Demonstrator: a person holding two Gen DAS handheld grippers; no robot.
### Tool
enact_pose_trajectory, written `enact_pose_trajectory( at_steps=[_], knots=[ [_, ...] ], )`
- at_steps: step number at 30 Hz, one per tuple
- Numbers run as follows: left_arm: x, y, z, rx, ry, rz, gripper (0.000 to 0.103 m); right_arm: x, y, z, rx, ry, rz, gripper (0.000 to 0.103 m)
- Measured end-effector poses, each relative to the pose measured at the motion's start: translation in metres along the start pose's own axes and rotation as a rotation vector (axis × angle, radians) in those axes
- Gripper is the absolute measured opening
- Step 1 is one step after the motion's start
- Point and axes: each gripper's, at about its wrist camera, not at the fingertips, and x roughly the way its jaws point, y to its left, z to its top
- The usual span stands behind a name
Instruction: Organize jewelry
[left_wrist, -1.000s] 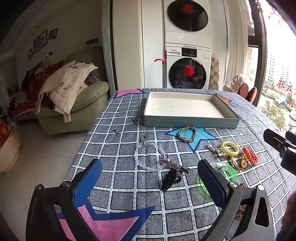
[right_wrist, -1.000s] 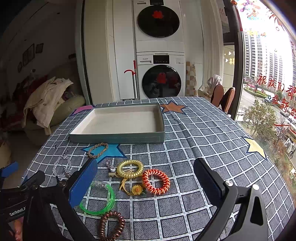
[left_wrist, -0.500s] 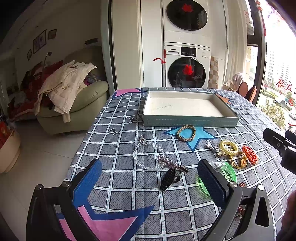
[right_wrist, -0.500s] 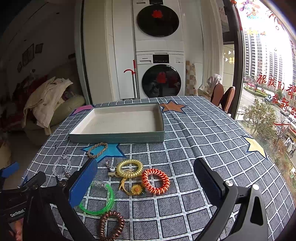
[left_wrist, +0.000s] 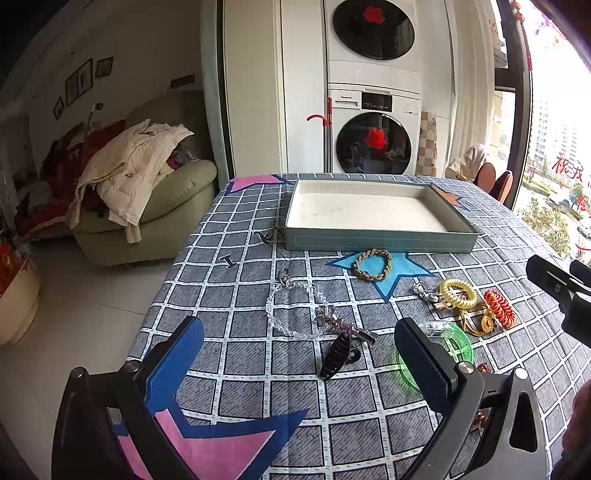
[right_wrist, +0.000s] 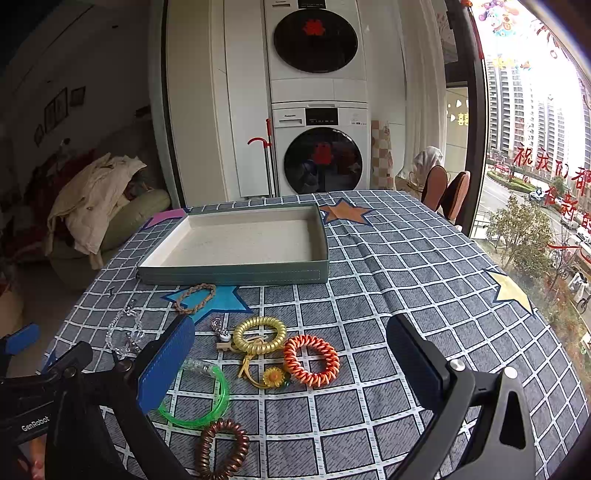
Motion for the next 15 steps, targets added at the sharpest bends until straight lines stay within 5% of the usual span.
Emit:
enact_pose_trajectory(
  at_steps=[15],
  knots=[
    [0.0018,0.0022,0.0006,0.000,0.020,-0.003,0.103,0.0008,0.0004,-0.0035,0.002,0.007,0.000,0.103]
  ],
)
